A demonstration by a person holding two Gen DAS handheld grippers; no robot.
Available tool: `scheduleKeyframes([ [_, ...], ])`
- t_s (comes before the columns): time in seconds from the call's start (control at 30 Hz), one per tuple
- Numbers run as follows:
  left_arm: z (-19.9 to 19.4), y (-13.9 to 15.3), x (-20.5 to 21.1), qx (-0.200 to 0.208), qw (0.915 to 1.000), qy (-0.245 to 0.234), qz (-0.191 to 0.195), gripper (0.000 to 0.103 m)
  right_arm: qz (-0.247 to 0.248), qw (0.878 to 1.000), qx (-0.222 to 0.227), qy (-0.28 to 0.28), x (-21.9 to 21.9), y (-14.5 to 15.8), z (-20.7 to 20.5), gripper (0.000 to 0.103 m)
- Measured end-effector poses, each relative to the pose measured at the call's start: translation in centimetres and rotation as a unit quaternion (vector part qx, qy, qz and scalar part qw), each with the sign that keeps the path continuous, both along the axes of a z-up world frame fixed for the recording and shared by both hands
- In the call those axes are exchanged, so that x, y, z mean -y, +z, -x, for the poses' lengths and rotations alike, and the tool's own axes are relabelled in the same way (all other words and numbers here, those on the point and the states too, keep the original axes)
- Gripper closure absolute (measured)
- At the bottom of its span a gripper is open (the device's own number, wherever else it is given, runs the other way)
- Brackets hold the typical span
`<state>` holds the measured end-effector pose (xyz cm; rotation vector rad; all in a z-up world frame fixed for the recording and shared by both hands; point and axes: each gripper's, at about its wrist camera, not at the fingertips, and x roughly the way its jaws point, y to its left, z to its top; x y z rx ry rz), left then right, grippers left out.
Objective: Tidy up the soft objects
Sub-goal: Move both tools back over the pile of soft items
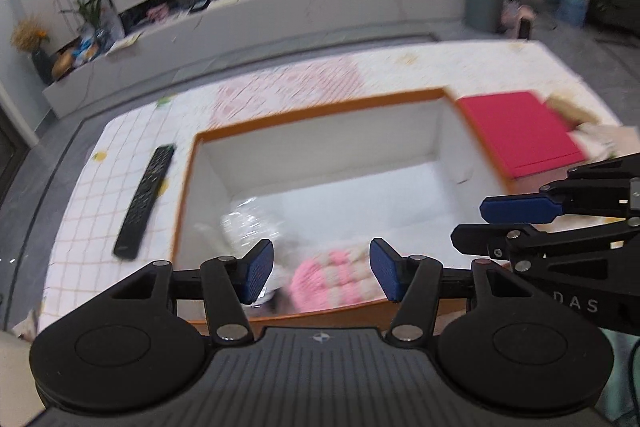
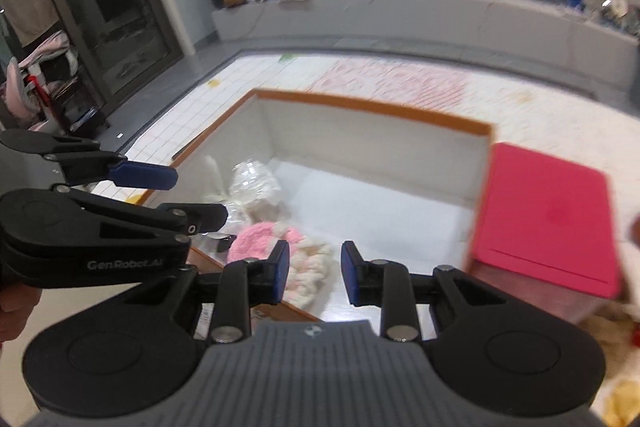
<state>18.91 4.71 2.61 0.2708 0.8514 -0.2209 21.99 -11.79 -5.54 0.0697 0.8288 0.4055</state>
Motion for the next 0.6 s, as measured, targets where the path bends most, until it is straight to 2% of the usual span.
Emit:
scheduleKeyframes([
  [0.13,2.2,0.7,2.4,0.025,0.9990,-0.029,0.024,0.037,0.010,0.999,0.037,-0.029,2.9,1.3,2.9,0.075],
  [0.27,4.3,0.7,5.0,0.039,0.9953,-0.060,0.066,0.037,0.019,0.996,0.059,-0.064,6.3,2.1,5.7,0.072],
  [0.43,6.3,-0.6,9.4,0.034,0.9865,-0.100,0.125,0.039,0.033,0.991,0.072,-0.110,10.8,2.5,9.0,0.063],
  [0.6,6.7,-2.8,14.1,0.011,0.9775,-0.139,0.159,0.039,0.065,0.981,0.069,-0.169,15.2,1.7,12.1,0.058],
])
